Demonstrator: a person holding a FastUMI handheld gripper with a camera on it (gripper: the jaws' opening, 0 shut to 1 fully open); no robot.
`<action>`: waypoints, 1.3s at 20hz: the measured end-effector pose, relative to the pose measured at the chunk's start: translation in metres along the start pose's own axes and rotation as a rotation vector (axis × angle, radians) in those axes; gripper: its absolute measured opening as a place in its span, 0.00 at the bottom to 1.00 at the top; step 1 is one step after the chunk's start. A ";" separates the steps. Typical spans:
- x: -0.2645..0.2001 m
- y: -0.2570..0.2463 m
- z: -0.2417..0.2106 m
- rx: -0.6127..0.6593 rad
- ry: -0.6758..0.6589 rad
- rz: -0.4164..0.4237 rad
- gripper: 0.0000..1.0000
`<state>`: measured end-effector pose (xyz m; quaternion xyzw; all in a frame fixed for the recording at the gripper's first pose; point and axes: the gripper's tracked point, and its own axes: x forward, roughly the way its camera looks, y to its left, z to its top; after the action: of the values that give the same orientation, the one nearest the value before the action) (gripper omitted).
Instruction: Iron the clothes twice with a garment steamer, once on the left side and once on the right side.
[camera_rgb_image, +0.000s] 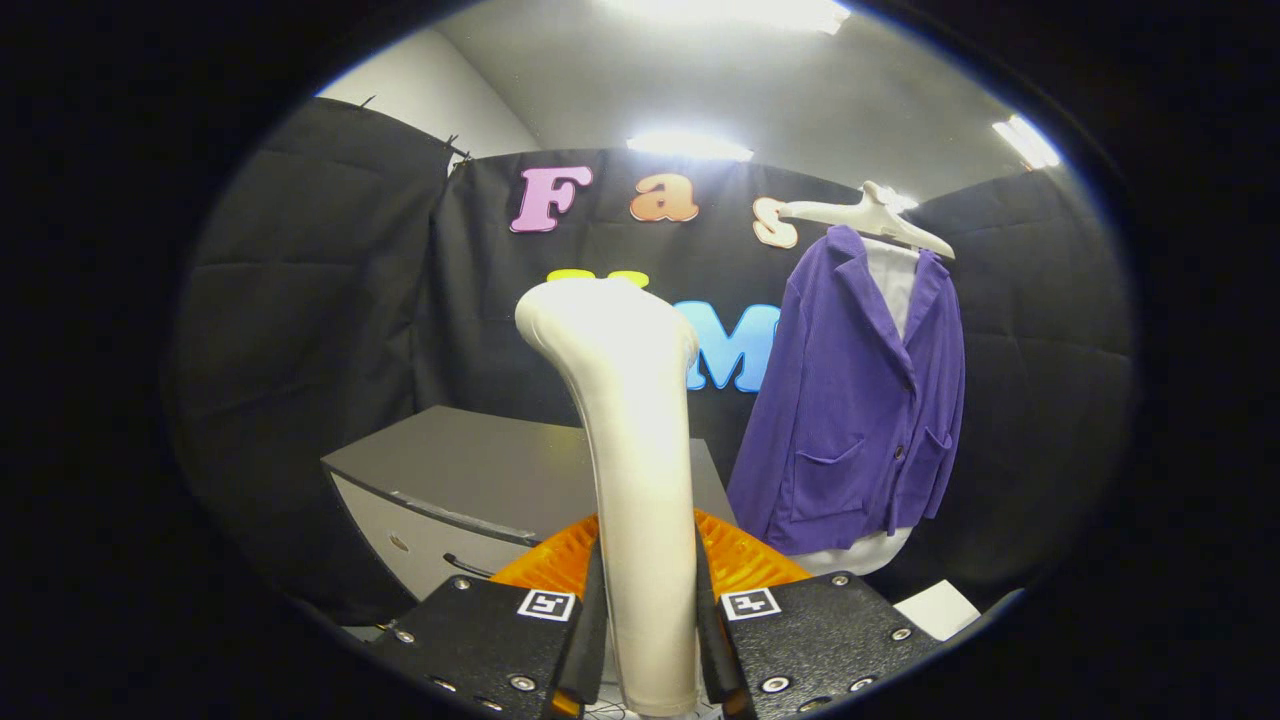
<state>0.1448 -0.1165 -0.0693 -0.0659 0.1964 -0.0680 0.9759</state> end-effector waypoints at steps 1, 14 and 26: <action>-0.005 -0.003 -0.002 -0.004 -0.021 0.000 0.39; -0.006 -0.058 0.043 0.025 -0.191 -0.071 0.38; 0.058 -0.147 0.135 0.051 -0.319 -0.226 0.38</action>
<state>0.2352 -0.2568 0.0549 -0.0725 0.0289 -0.1710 0.9822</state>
